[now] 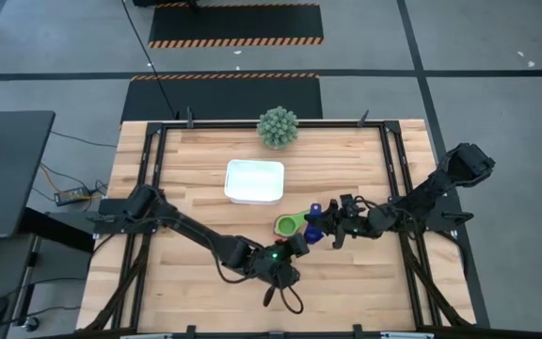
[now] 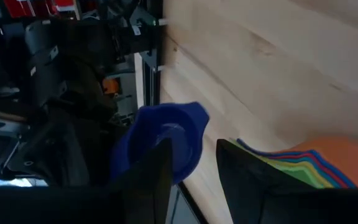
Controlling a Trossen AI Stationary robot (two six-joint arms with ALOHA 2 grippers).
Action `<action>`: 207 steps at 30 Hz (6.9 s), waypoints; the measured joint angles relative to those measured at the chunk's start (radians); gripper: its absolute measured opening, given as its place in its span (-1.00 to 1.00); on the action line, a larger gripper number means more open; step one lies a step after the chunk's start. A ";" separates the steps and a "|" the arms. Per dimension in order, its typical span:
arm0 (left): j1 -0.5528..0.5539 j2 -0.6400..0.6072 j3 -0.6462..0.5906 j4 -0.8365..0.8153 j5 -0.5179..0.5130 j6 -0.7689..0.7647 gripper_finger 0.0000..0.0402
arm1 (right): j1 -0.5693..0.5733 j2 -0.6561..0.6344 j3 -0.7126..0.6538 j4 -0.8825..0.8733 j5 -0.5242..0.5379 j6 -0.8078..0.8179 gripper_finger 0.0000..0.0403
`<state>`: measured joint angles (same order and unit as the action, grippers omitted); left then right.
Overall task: Nest measuring cups in basket
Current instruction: Stack the blue nesting cup on the green nesting cup
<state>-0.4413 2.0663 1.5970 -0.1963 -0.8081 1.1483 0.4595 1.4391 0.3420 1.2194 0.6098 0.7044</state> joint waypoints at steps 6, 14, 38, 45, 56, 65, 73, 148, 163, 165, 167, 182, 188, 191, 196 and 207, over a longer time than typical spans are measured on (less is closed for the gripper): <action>0.018 0.000 0.000 0.000 0.000 0.054 -0.35 | -0.001 0.000 0.000 0.011 -0.006 0.009 -0.92; 0.033 0.000 0.000 -0.004 0.105 0.198 -0.46 | -0.007 0.000 0.000 0.014 -0.034 0.011 -0.92; 0.057 0.000 0.001 0.013 0.157 0.139 -0.95 | -0.009 0.001 0.000 0.007 -0.036 0.002 -0.69; 0.057 0.001 0.001 0.011 0.155 0.114 -0.96 | -0.008 0.001 0.000 0.007 -0.040 -0.040 -0.37; 0.045 0.001 0.001 0.001 0.153 0.087 -0.96 | -0.008 0.001 0.000 -0.024 -0.054 -0.079 -0.03; 0.024 0.001 0.001 -0.045 0.101 0.050 -0.97 | -0.008 -0.023 -0.022 -0.067 -0.089 -0.124 0.16; 0.016 0.001 0.000 -0.110 0.099 -0.019 -0.97 | -0.001 -0.186 -0.158 -0.066 -0.089 -0.158 0.20; 0.320 -0.118 0.000 -0.248 1.233 0.073 -0.97 | 0.076 -0.330 0.101 -1.128 0.132 -1.036 0.04; 0.332 -0.118 0.000 -0.185 1.261 0.079 -0.97 | 0.088 -0.273 0.087 -0.880 0.259 -1.281 -0.10; 0.338 -0.118 0.000 -0.180 1.260 0.079 -0.97 | 0.087 -0.273 0.087 -0.863 0.261 -1.296 -0.17; 0.341 -0.118 0.000 -0.177 1.258 0.079 -0.97 | 0.087 -0.273 0.087 -0.848 0.260 -1.307 -0.27; 0.361 -0.118 0.000 -0.164 1.227 0.068 -0.95 | 0.067 -0.272 0.086 -0.839 0.279 -1.307 -0.91; 0.361 -0.118 0.001 -0.162 1.216 0.018 -0.92 | 0.067 -0.272 0.086 -0.838 0.288 -1.306 -0.95; 0.360 -0.118 0.001 -0.155 1.164 -0.068 -0.84 | 0.067 -0.272 0.086 -0.837 0.308 -1.305 -0.96; 0.359 -0.118 0.001 -0.147 1.049 -0.200 -0.55 | 0.067 -0.272 0.086 -0.841 0.377 -1.303 -0.96; 0.277 -0.118 0.001 -0.181 0.519 -0.437 -0.17 | 0.068 -0.272 0.087 -0.925 0.553 -1.268 -0.96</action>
<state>-0.1641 1.9484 1.5982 -0.3774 -0.2888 0.7115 0.5270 1.1671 0.4286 0.2948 1.1624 -0.5638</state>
